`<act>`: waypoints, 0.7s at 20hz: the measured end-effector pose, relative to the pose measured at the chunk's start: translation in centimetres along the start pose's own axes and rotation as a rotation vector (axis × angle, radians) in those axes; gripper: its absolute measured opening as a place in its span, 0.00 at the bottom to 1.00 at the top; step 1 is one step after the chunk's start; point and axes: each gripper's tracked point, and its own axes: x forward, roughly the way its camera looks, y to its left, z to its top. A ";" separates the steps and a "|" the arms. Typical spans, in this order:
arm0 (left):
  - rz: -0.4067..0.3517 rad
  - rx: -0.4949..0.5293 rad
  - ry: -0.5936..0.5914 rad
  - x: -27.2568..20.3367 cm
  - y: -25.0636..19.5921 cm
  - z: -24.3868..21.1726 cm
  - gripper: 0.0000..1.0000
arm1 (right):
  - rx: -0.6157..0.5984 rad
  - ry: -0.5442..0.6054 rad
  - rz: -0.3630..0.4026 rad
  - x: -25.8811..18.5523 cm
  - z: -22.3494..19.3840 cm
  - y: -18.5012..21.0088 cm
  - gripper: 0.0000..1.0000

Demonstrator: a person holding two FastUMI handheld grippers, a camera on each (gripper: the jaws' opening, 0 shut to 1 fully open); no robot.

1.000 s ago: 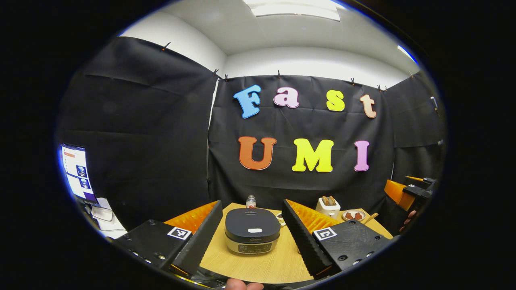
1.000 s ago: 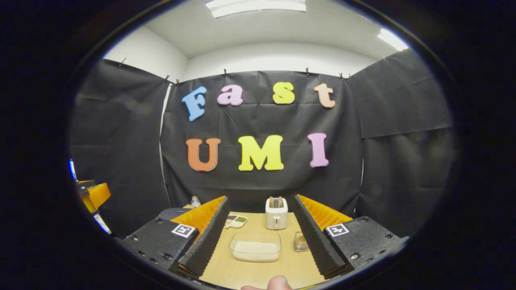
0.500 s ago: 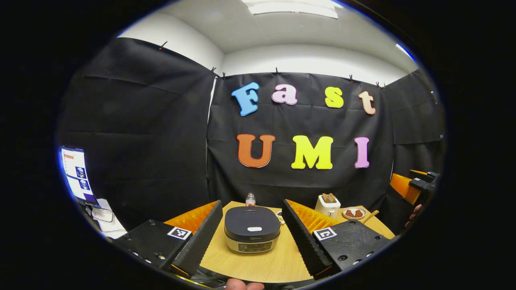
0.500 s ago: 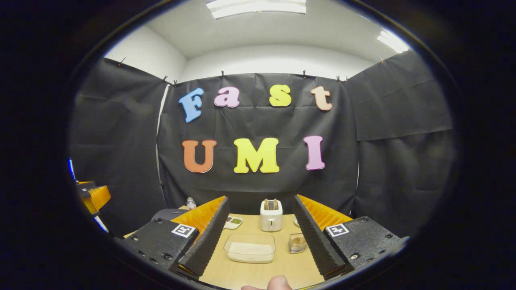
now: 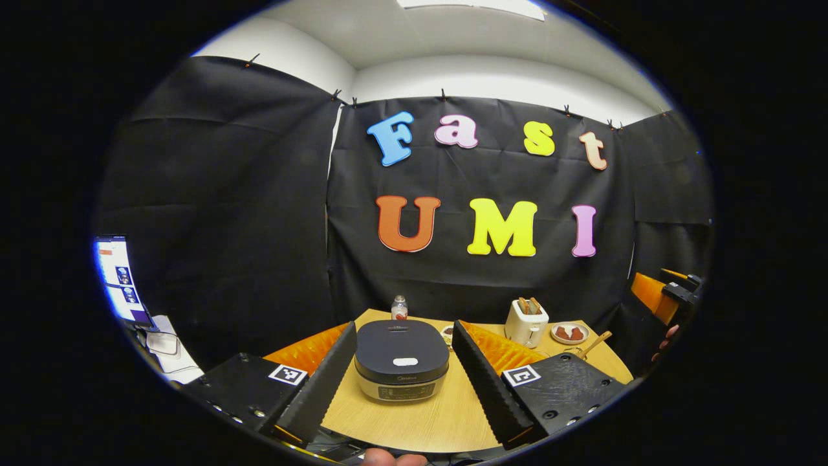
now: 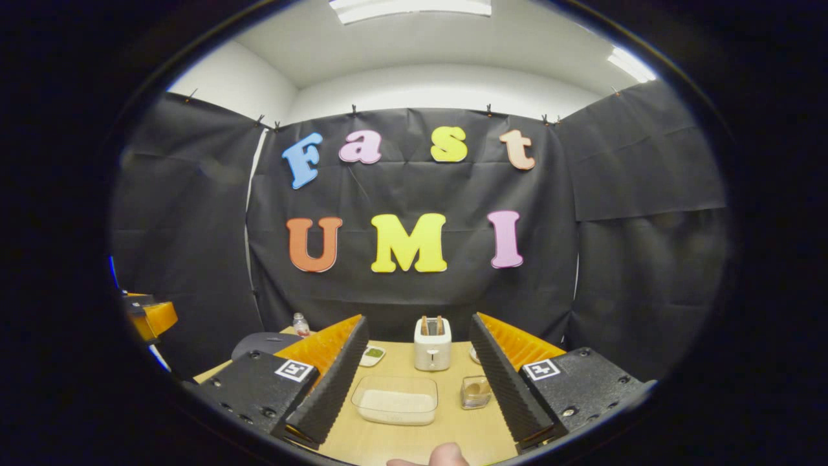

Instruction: Close the left gripper, press the button to open the rice cooker; take a wooden spoon from the chopstick holder with the right hand, scoop a spoonful of rice and pour it into the rice cooker, then put the wooden spoon back into the chopstick holder.

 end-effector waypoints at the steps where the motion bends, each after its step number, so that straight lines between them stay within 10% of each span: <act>1: 0.004 -0.002 0.021 0.7 0.0 -0.4 0.95 | 0.000 0.001 -0.001 0.7 -0.1 -0.3 1.00; 12: 0.006 -0.011 0.374 12.0 -0.4 -7.1 0.95 | 0.037 0.059 -0.075 8.4 -2.2 -8.3 1.00; 13: 0.013 -0.011 0.404 13.1 -0.2 -7.9 0.90 | 0.042 0.067 -0.091 9.0 -2.6 -9.3 1.00; 14: 0.018 -0.005 0.433 14.0 0.2 -8.8 0.60 | 0.048 0.074 -0.107 9.4 -3.0 -10.1 1.00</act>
